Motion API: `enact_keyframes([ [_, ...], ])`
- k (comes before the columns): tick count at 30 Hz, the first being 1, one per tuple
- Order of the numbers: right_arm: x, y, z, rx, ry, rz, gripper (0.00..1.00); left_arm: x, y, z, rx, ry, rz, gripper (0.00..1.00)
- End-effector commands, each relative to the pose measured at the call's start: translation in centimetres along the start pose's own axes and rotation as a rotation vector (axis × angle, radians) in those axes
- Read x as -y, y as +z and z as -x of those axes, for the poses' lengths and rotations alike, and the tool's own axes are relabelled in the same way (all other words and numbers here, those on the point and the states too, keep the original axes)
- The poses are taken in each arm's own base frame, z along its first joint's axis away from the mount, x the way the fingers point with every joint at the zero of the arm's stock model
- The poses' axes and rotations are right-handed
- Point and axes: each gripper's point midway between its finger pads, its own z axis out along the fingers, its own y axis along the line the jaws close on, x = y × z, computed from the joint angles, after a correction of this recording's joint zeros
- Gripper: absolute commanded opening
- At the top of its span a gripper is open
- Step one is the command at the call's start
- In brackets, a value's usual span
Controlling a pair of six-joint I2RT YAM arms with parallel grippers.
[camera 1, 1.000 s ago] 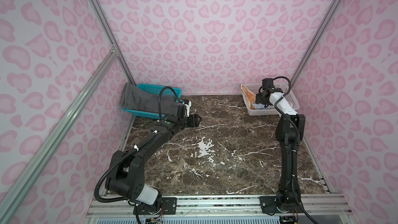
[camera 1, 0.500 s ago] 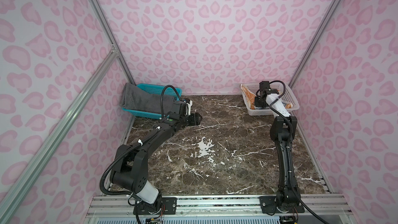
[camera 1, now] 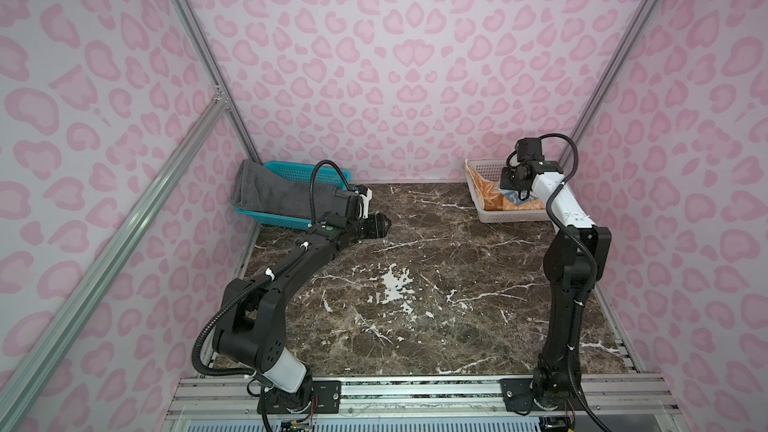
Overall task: Fold and stack the towels
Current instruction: 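Grasp the blue-orange RABBIT towel in the white basket with the right gripper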
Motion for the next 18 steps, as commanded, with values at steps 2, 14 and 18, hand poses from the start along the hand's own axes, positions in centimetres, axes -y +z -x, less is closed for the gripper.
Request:
enact_keyframes([
  [2, -1.5, -3.7, 2.7, 0.137, -0.038, 0.057, 0.0, 1.3, -0.8, 1.8, 0.047, 0.034, -0.04, 0.71],
  [14, -4.5, -14.5, 5.0, 0.374, -0.129, 0.156, 0.0, 3.0, -2.5, 3.6, 0.096, 0.078, -0.088, 0.71],
  [18, -8.5, -18.4, 4.5, 0.408, -0.217, 0.341, 0.0, 3.0, -3.7, 3.8, 0.115, 0.092, -0.08, 0.71],
])
